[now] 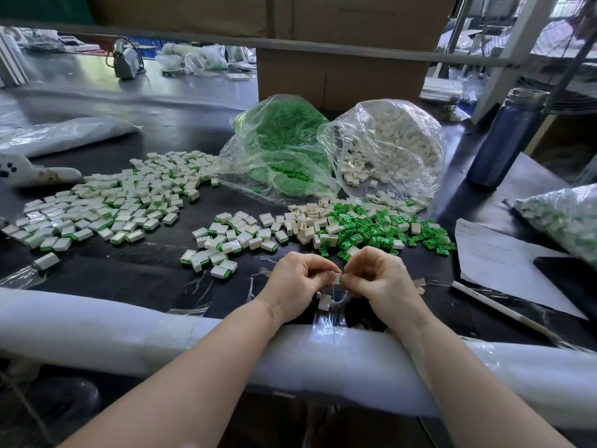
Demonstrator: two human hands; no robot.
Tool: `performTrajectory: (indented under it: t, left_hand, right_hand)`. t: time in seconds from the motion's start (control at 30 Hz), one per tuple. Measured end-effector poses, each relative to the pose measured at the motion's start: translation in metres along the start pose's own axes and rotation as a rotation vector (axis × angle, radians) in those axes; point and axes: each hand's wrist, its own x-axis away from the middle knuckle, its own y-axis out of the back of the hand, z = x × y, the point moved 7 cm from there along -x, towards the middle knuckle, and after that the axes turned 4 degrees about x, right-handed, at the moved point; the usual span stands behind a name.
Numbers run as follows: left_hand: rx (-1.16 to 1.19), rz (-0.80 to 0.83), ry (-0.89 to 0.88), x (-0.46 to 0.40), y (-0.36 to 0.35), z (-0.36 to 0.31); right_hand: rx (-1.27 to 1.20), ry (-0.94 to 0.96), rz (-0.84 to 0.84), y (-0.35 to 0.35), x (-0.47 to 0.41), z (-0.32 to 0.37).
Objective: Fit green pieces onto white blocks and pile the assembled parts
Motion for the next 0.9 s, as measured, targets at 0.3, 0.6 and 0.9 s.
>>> performTrajectory:
  t: [0.3,0.6,0.9]
  left_hand:
    - [-0.092,0.03,-0.041,0.0015,-0.0019,-0.005]
    - [0.064,-0.01,-0.055,0.0008,-0.0016,-0.0057]
    - [-0.028,-0.079,-0.081,-0.0006,0.0044,-0.0045]
  right_hand:
    - [0.002,0.014,0.036,-0.002,0.0006,0.0011]
    - [-0.161,-0.044,-0.078,0.0054,-0.0014,-0.005]
    - [-0.248,-0.071,-0.058,0.0057,0.0023,-0.0033]
